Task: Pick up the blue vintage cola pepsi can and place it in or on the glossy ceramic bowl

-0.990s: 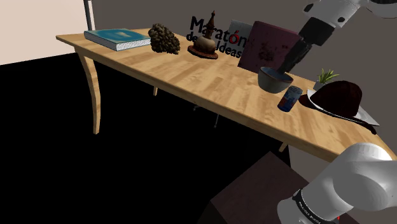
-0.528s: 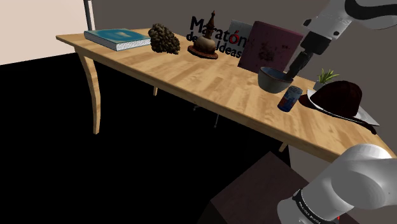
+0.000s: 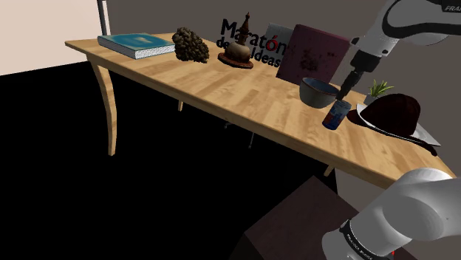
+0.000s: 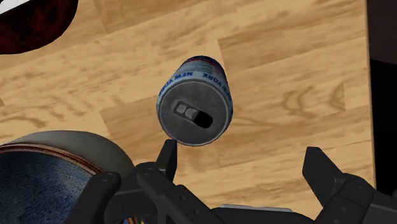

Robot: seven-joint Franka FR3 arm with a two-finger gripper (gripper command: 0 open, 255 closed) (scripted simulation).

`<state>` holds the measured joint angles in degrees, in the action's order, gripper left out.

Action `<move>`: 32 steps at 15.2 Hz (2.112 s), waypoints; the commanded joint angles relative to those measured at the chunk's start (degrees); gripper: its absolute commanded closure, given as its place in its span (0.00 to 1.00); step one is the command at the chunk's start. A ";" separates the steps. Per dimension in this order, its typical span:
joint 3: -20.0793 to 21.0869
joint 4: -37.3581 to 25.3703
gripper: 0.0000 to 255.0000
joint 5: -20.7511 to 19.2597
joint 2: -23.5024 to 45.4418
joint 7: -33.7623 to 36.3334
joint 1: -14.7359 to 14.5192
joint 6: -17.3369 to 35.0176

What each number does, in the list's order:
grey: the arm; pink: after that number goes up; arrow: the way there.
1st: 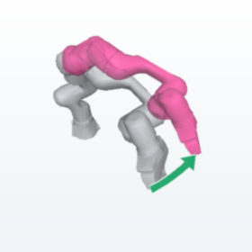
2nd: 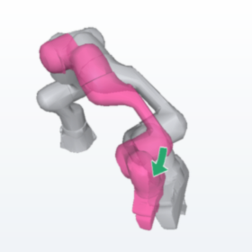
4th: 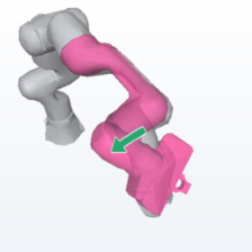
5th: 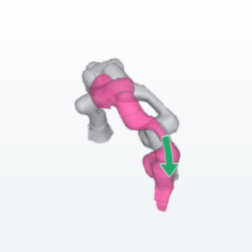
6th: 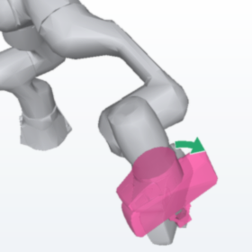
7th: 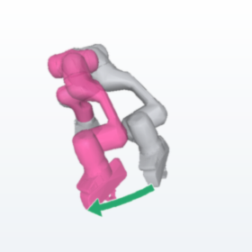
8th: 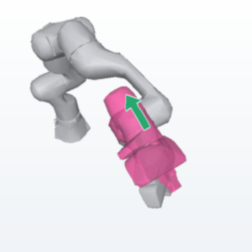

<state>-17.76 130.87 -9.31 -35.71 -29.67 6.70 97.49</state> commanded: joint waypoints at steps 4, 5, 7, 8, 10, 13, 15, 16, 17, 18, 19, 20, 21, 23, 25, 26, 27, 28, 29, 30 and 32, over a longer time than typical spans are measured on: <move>-2.94 0.11 0.00 -2.35 2.78 -3.29 0.97 2.30; -3.05 0.88 0.00 -2.45 2.76 -3.26 1.01 3.05; -3.29 2.40 0.00 -2.64 2.76 -3.21 1.10 4.58; -3.41 3.15 0.00 -2.73 2.78 -3.18 1.15 5.35; -3.61 4.30 0.00 -2.88 2.84 -3.15 1.21 6.56; -3.61 4.30 0.00 -2.88 2.84 -3.15 1.21 6.56; -3.62 4.30 0.00 -2.88 2.84 -3.15 1.21 6.56; -3.62 4.30 0.00 -2.88 2.84 -3.15 1.21 6.56; -3.61 4.29 0.00 -2.88 2.84 -3.15 1.21 6.55; -3.61 4.29 1.00 -2.88 2.84 -3.15 1.21 6.55; -3.61 4.29 1.00 -2.88 2.84 -3.15 1.21 6.55; -3.61 4.29 1.00 -2.88 2.83 -3.15 1.21 6.55; -3.61 4.31 1.00 -2.88 2.83 -3.14 1.21 6.56; -3.59 4.30 1.00 -2.88 2.82 -3.13 1.21 6.54; -3.59 4.28 1.00 -2.87 2.82 -3.13 1.21 6.52; -3.59 4.26 1.00 -2.86 2.84 -3.13 1.20 6.52; -3.62 4.30 1.00 -2.88 2.84 -3.15 1.21 6.56; -3.49 3.57 1.00 -2.79 2.79 -3.17 1.17 5.79; -3.37 2.82 1.00 -2.70 2.77 -3.20 1.12 5.02; -3.26 2.07 1.00 -2.60 2.76 -3.23 1.08 4.26; -3.03 0.53 1.00 -2.42 2.78 -3.30 0.99 2.74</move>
<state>-20.92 132.07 -11.82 -32.94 -32.97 7.74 100.89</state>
